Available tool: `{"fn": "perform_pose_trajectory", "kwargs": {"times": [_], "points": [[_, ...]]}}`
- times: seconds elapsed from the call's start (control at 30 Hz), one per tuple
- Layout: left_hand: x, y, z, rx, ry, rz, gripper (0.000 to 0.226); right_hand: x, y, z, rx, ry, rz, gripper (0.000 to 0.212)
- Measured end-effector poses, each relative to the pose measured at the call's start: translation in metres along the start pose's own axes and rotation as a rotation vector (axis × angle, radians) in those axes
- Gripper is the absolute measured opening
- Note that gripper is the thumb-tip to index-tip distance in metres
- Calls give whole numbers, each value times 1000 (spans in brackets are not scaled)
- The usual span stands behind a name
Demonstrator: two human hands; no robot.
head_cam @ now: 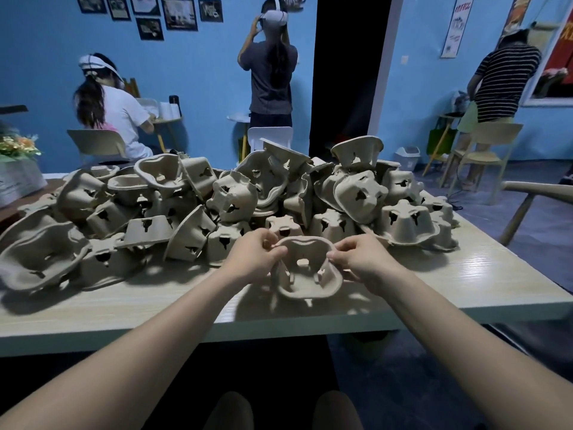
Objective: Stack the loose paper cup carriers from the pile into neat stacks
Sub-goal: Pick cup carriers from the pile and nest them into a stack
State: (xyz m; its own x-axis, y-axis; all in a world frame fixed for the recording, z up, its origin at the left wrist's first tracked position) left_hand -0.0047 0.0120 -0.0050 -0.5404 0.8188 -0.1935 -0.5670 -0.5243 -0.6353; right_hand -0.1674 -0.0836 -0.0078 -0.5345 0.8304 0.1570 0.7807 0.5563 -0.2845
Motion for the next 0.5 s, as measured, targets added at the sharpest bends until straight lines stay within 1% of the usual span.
{"fn": "perform_pose_trajectory", "kwargs": {"times": [0.03, 0.1, 0.17, 0.23, 0.4, 0.5], "points": [[3, 1, -4, 9, -23, -16, 19, 0, 0, 1, -13, 13, 4, 4], [6, 2, -10, 81, -65, -38, 13, 1, 2, 3, -31, 24, 7, 5], [5, 3, -13, 123, -90, -36, 13, 0, 4, 5, -36, 26, -3, 2], [2, 3, -13, 75, -94, -36, 17, -2, 5, 6, 2, 22, -14, 9], [-10, 2, -8, -95, -20, -19, 18, -14, -2, 6, 259, -38, 12, 11], [-25, -2, 2, -81, 47, 64, 19, -26, -15, -4, 479, -157, 144, 15]]}}
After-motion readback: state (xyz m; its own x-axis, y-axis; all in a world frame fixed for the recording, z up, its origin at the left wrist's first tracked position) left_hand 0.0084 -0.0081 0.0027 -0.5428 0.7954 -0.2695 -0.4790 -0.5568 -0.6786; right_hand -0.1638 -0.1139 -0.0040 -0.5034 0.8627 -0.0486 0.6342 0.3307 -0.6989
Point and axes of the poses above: each hand's wrist, its own x-axis away from the middle knuckle, its own y-axis out of the palm, z = x × y, the point moved 3 cm from there along -x, towards the middle knuckle, and after that the axes turned 5 degrees about x, right-handed, at the moved point
